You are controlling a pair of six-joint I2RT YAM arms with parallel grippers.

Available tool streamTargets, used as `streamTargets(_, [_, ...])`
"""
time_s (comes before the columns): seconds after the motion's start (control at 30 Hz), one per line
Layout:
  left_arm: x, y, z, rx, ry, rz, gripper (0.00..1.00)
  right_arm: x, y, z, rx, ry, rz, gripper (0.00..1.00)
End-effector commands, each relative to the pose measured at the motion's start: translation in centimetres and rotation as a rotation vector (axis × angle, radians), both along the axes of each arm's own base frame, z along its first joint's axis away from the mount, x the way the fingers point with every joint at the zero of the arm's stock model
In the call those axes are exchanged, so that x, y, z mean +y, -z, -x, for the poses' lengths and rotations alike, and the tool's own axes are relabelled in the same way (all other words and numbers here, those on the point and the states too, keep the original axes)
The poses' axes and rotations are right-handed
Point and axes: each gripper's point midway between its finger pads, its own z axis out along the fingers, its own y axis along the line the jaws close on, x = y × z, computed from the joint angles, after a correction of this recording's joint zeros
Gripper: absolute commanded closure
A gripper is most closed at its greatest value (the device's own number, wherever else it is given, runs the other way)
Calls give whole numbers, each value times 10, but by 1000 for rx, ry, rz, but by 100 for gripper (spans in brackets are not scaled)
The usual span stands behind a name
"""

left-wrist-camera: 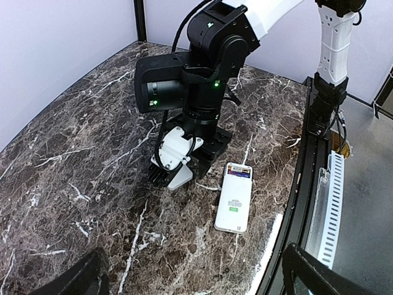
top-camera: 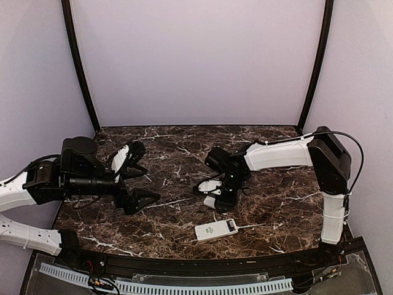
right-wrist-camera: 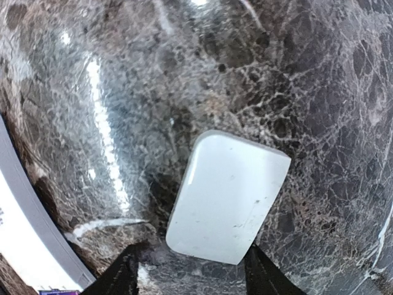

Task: Load the batteries into the remote control
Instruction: Move the right arm with the battery cover to the center of the board, then press the battery in the battery compartment.

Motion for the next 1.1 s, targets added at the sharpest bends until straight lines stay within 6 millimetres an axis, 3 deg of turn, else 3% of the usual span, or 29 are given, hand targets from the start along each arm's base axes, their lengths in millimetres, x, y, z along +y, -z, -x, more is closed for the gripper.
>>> streamTargets(0.0, [9, 13, 0, 28, -30, -23, 2, -23, -4, 3, -5, 41, 98, 40])
streamTargets(0.13, [10, 21, -3, 38, -51, -34, 2, -9, -47, -25, -131, 183, 13, 32])
streamTargets(0.23, [11, 29, -2, 58, -62, -35, 2, -6, -91, -49, -258, 382, -99, 28])
streamTargets(0.33, [14, 39, -5, 67, -91, -52, 2, -19, -138, -80, -417, 694, -243, 23])
streamTargets(0.4, [16, 45, -7, 74, -106, -60, 2, -32, -165, -94, -498, 868, -378, 6])
streamTargets(0.53, [17, 59, -10, 89, -124, -89, 3, -36, -202, -100, -416, 1063, -706, 1])
streamTargets(0.63, [20, 77, -11, 131, -155, -131, 5, -27, -197, -92, -289, 1075, -729, 6])
streamTargets(0.73, [22, 98, -11, 190, -196, -142, 8, -40, -163, -76, -160, 1240, -543, 18])
streamTargets(0.83, [18, 104, -13, 232, -239, -67, 11, -54, -124, -41, -87, 1290, -374, 30])
streamTargets(0.97, [16, 127, -12, 237, -250, -19, 17, -57, -91, 10, 66, 1259, -260, 46])
streamTargets(1.07, [10, 137, -9, 188, -225, -53, 18, -59, -75, 47, 206, 1222, -212, 48])
